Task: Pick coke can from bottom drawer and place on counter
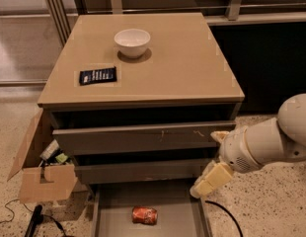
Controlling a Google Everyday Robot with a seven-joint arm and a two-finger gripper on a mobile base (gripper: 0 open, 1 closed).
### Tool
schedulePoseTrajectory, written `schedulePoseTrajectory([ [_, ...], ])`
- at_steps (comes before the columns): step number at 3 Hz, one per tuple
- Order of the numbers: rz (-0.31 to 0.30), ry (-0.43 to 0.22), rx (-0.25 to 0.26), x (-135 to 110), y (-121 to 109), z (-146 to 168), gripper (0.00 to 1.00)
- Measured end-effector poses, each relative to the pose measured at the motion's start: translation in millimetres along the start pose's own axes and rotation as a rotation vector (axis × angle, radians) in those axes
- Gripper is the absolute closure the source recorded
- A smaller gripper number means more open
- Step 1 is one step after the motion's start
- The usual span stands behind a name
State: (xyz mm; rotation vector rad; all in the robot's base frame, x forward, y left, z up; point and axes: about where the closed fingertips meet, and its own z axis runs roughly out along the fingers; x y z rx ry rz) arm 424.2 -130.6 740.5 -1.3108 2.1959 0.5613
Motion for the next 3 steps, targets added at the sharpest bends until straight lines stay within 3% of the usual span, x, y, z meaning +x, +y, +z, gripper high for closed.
schedulePoseTrajectory([
  [1,0.028,-0.010,0.005,17,-1,41,0.00],
  [2,-0.011,-0.020,0.024,47,-7,82,0.00],
  [3,-0.125,-0.050,0.003,58,-24,107,0.00],
])
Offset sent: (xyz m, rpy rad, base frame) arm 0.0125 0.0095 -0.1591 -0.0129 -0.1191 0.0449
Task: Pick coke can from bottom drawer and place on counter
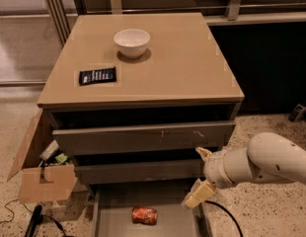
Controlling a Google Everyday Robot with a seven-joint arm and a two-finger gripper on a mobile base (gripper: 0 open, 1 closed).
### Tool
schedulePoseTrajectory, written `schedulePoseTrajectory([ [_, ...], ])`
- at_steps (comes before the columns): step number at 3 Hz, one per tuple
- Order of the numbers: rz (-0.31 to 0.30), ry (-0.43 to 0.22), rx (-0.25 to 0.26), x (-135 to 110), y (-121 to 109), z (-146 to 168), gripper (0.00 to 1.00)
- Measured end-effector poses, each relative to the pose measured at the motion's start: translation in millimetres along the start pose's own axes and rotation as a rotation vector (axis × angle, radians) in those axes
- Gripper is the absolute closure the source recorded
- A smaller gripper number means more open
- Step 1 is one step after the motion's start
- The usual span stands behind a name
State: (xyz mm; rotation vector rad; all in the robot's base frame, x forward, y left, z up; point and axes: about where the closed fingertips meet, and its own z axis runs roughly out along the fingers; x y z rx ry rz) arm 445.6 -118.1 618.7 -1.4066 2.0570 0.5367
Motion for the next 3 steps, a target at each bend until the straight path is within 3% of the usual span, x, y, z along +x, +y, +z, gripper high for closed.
schedulePoseTrajectory([
  [1,0.008,0.019,-0.024,5,1,18,0.00],
  [2,-0.001,0.043,-0.059,7,-1,63,0.00],
  [3,-0.032,0.119,-0.063,51,0,147,0.00],
])
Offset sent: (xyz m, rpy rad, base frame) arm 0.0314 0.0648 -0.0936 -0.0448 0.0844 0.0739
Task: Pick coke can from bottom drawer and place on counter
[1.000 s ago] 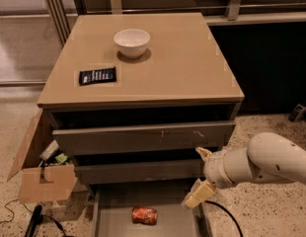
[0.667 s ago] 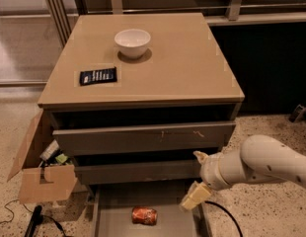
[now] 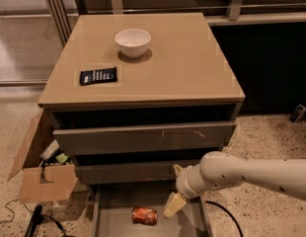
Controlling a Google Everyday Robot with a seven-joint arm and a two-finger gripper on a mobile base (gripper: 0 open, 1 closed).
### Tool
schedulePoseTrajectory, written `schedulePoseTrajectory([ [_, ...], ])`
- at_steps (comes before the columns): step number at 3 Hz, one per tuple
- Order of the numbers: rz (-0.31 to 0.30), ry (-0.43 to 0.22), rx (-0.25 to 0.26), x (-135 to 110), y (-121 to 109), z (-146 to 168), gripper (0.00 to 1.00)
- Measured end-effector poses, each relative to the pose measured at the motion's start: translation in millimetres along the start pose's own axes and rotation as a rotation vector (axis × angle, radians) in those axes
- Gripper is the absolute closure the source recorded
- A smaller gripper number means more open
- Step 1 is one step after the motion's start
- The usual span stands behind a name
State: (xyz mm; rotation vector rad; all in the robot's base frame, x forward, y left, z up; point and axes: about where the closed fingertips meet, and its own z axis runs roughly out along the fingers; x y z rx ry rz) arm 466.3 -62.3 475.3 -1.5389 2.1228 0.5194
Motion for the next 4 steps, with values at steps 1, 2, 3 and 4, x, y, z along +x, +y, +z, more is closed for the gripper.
schedulePoseTrajectory([
  [1,-0.001,-0.002,0.007,0,-2,1,0.00],
  [2,0.006,-0.016,0.010,-3,-4,-2,0.00],
  [3,0.038,-0.086,-0.035,-4,6,10,0.00],
  [4,0.091,-0.161,-0.108,7,37,43,0.00],
])
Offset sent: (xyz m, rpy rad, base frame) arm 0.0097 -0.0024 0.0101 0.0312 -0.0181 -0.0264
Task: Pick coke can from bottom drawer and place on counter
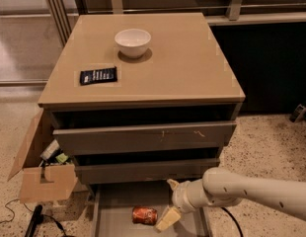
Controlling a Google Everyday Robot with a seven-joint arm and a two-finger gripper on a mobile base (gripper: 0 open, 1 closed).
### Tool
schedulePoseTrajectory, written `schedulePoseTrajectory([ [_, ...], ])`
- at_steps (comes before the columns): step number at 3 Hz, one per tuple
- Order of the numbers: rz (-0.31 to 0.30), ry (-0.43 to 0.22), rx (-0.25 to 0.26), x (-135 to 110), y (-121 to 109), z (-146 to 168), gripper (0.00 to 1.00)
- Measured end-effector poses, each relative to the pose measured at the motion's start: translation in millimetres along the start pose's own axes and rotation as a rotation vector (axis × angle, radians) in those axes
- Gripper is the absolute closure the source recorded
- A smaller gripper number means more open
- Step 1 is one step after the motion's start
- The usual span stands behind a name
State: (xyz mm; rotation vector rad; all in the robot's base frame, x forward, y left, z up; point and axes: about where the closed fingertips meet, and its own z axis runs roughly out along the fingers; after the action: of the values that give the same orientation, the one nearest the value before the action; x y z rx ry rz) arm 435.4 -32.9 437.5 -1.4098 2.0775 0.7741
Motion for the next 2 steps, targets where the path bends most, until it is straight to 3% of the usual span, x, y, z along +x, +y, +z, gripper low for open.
schedulePoseTrajectory([
  [1,0.006,-0.028,-0.025,15,20,24,0.00],
  [2,-0.038,-0.012,-0.011,37,30,53,0.00],
])
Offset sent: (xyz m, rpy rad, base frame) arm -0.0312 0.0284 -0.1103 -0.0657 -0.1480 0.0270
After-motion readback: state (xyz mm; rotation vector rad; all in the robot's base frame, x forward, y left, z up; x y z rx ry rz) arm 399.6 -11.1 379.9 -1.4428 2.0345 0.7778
